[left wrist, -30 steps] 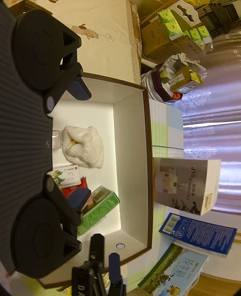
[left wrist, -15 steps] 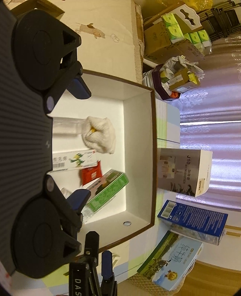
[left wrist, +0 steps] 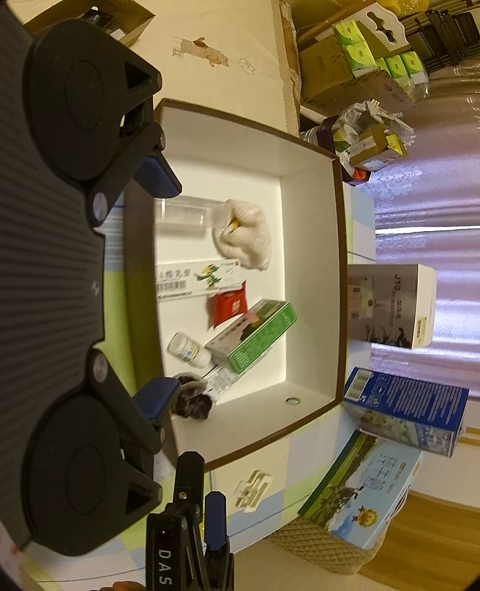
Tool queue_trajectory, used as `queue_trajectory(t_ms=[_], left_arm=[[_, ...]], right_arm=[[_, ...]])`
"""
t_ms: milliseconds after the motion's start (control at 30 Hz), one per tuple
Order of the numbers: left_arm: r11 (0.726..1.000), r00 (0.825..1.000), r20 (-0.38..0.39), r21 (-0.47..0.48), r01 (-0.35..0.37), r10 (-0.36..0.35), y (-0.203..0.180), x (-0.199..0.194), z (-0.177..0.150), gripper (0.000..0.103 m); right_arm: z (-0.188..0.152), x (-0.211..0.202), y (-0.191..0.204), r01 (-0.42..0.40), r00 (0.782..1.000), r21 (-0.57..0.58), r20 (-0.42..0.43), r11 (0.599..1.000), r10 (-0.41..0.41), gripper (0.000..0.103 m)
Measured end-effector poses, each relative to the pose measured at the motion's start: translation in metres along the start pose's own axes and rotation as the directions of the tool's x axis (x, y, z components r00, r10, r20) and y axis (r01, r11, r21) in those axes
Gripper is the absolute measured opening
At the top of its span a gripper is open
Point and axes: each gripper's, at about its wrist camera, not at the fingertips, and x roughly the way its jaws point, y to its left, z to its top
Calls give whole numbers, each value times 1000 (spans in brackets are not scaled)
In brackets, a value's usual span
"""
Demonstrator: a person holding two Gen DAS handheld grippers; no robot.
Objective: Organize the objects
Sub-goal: 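Withdraw both tools from the box toward the yellow packet and white clip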
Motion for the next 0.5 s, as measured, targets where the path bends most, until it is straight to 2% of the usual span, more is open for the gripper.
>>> queue_trajectory(t_ms=[500], left_arm=[[999,999,-37,41,34,-33,-56,-11,-31,102]], right_arm=[[-50,-43,-47,32,999,91,-40,995,-29,70]])
